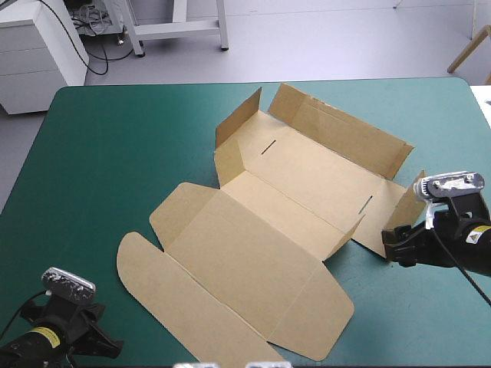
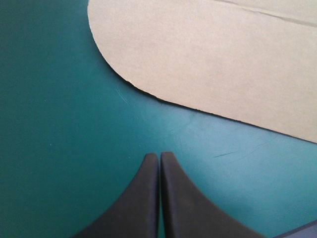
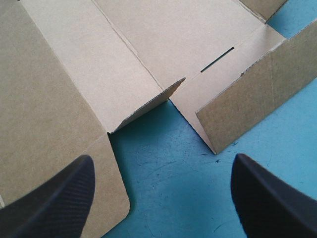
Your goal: Fold the box
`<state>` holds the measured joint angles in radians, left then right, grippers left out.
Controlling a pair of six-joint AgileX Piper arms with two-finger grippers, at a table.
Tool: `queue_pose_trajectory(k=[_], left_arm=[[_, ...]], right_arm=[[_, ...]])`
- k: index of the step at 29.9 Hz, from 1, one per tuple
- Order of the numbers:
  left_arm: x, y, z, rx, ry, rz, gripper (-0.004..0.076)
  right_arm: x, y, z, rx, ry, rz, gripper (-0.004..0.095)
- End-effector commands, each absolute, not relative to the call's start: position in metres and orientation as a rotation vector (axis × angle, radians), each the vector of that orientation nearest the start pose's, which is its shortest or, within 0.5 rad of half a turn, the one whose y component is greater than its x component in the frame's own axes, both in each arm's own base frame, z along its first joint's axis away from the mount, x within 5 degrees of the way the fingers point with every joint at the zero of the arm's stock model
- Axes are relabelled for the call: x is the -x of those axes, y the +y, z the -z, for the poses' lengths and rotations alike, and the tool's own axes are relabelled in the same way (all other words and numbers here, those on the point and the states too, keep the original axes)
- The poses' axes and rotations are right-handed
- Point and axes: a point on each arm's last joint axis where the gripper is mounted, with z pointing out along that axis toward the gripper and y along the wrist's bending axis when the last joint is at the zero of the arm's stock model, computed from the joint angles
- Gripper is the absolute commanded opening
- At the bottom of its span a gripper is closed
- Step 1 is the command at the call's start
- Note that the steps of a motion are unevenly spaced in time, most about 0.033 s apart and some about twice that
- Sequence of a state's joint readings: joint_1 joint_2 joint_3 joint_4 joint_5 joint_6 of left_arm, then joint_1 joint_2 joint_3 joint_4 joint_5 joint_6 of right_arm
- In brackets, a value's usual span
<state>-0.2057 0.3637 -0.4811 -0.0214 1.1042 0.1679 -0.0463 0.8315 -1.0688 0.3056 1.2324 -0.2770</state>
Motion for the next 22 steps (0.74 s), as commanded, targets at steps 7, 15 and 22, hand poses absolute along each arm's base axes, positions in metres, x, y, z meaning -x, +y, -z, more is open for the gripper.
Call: queue_pose_trajectory(k=[7, 15, 22], left_arm=[[-0.051, -0.014, -0.269, -0.445, 2.37, 0.066, -0.001], [-0.051, -0.014, -0.269, -0.445, 2.37, 0.066, -0.001], [-0.051, -0.014, -0.269, -0.445, 2.37, 0.066, -0.001]], right_arm=[[-0.131, 0.024, -0.4, 0.078, 2.369, -0.383, 0.0711], [-0.171, 0.032, -0.38, -0.122, 2.524, -0.63, 0.0711], [-0.217, 0.04, -0.349, -0.248, 2.659, -0.834, 0.0711]])
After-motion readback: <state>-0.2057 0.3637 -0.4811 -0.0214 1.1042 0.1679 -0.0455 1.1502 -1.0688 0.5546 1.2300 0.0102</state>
